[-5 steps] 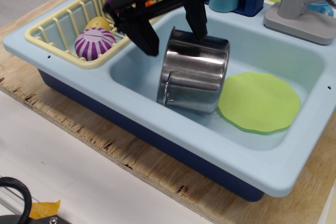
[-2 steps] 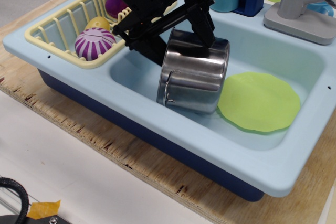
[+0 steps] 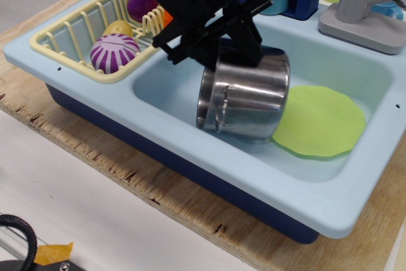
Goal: Flip pot upright which is in sink
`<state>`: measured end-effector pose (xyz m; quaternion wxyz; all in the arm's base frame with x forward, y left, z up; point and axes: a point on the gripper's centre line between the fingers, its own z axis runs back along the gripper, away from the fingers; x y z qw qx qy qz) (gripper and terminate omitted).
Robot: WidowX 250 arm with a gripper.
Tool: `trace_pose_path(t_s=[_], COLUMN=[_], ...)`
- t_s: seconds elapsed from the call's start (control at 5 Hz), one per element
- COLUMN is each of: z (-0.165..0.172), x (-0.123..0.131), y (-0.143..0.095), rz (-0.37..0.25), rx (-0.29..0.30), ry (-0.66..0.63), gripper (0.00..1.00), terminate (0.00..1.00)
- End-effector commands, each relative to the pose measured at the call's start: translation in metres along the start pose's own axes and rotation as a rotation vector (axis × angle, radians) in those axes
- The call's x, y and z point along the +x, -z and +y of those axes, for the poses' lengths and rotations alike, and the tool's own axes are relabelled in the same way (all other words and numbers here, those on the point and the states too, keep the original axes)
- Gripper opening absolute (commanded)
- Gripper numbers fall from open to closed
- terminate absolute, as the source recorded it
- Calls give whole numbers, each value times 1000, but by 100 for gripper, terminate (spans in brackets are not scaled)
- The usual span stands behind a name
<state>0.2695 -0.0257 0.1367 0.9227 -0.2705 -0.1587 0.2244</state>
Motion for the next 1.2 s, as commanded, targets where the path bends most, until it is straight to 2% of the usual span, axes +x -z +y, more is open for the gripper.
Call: trace_pose_path(t_s=[0.0, 0.2, 0.4, 0.6, 0.8, 1.0], z=[-10, -28, -37, -38, -38, -38], x=[10, 22, 21, 14, 14, 14], y=[7, 10, 22, 37, 37, 37], rz=[29, 51, 76, 151, 151, 151], rx=[83, 148, 159, 165, 165, 165], ry=[155, 285, 350, 365, 365, 365], gripper=[0, 0, 0, 100, 100, 100], terminate=[0, 0, 0, 0, 0, 100])
